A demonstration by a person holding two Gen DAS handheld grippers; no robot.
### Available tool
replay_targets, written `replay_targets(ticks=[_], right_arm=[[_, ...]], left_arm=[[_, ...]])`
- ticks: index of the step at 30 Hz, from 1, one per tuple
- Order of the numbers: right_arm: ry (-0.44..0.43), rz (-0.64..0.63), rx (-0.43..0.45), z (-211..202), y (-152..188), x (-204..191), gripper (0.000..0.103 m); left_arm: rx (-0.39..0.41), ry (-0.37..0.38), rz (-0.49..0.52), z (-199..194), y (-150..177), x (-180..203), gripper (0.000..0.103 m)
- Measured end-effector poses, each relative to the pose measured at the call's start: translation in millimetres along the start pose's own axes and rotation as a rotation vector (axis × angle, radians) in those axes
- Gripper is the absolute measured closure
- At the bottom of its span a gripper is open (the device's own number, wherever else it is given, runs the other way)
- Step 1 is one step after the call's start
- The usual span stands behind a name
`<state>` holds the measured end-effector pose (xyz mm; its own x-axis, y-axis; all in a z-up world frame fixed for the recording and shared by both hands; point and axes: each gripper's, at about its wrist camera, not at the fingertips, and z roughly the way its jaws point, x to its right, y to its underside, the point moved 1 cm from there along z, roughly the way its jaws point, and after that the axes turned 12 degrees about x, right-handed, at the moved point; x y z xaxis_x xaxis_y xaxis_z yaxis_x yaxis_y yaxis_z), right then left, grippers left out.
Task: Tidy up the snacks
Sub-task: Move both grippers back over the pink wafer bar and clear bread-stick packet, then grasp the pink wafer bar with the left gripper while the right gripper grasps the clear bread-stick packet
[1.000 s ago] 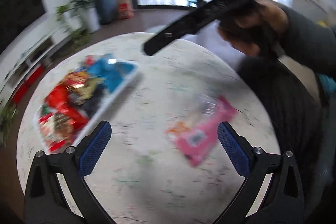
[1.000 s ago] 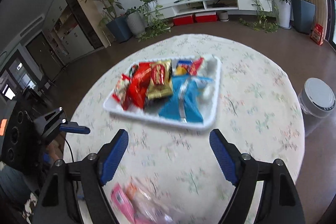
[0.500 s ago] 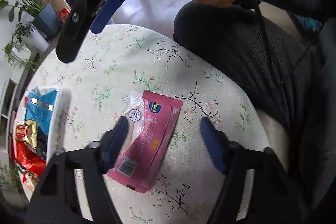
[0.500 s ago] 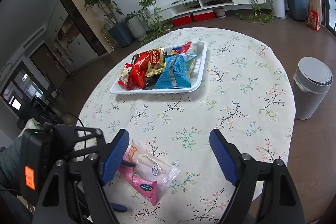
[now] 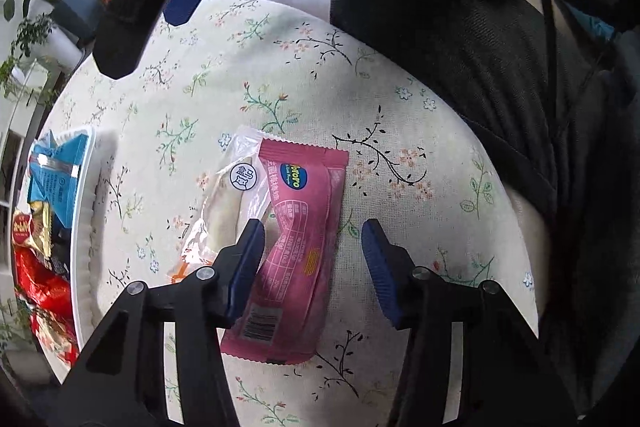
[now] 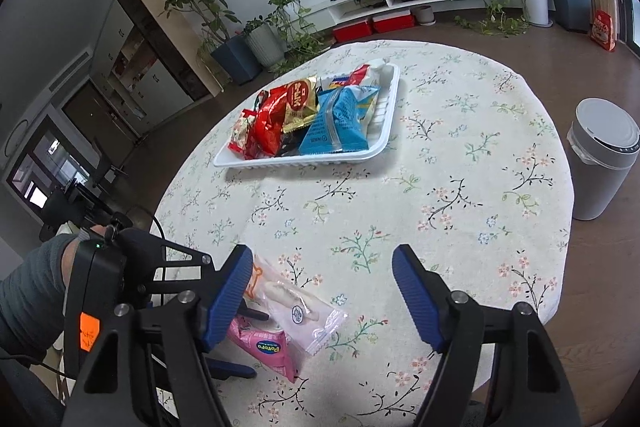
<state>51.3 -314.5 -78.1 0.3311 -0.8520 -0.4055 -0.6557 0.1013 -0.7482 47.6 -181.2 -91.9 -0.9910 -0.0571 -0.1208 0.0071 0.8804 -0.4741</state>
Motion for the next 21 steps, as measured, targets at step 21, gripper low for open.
replay_targets(ticks=[21], right_arm=[[0.006,-0.159,-0.109,15,16,-23,0.041]], left_arm=[[0.063,0.015,-0.338,-42,46,-10,0.085]])
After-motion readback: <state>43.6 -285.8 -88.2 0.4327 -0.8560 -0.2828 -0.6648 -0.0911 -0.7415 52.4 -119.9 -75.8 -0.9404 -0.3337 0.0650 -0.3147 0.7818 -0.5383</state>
